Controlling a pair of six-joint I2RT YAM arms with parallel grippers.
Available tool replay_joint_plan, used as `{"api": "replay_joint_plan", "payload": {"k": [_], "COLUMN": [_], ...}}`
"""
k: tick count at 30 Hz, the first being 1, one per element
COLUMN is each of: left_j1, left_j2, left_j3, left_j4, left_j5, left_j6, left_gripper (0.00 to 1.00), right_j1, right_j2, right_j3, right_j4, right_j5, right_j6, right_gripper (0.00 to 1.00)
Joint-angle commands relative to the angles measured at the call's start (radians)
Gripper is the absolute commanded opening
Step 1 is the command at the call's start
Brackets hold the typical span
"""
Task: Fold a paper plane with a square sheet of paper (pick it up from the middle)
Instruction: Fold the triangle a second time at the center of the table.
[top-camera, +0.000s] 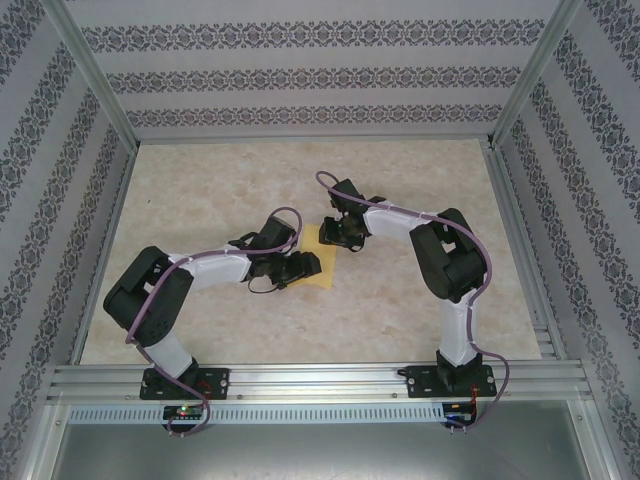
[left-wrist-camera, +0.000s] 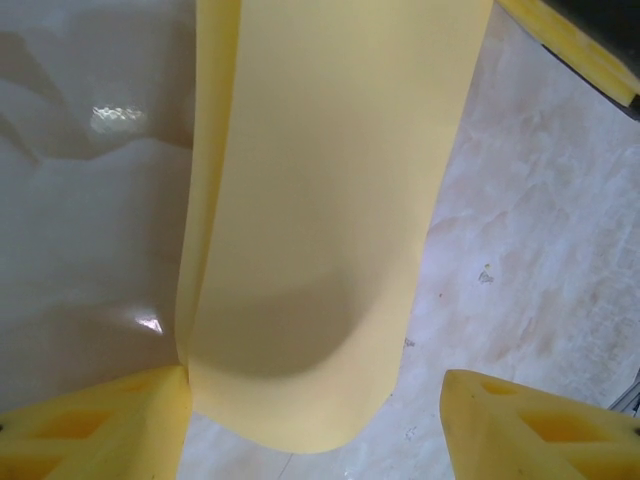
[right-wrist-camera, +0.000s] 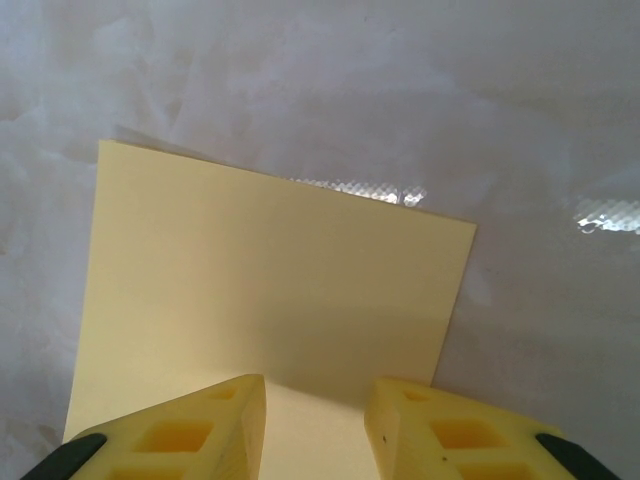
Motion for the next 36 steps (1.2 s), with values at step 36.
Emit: {"api": "replay_joint_plan", "payload": {"k": [36], "left_j1": [-0.013], "left_j2": [-0.034], "left_j3": [-0.020], "left_j4": [0.020], "left_j5": [0.025], "left_j6": [0.017], "left_gripper": [0.51], "right_j1": [-0.013], "right_j2": [0.074], "right_j3": [-0.042], "right_j4": [-0.033], "right_j5": [0.034], "right_j6": [-0.001], "right_gripper": [0.35]}}
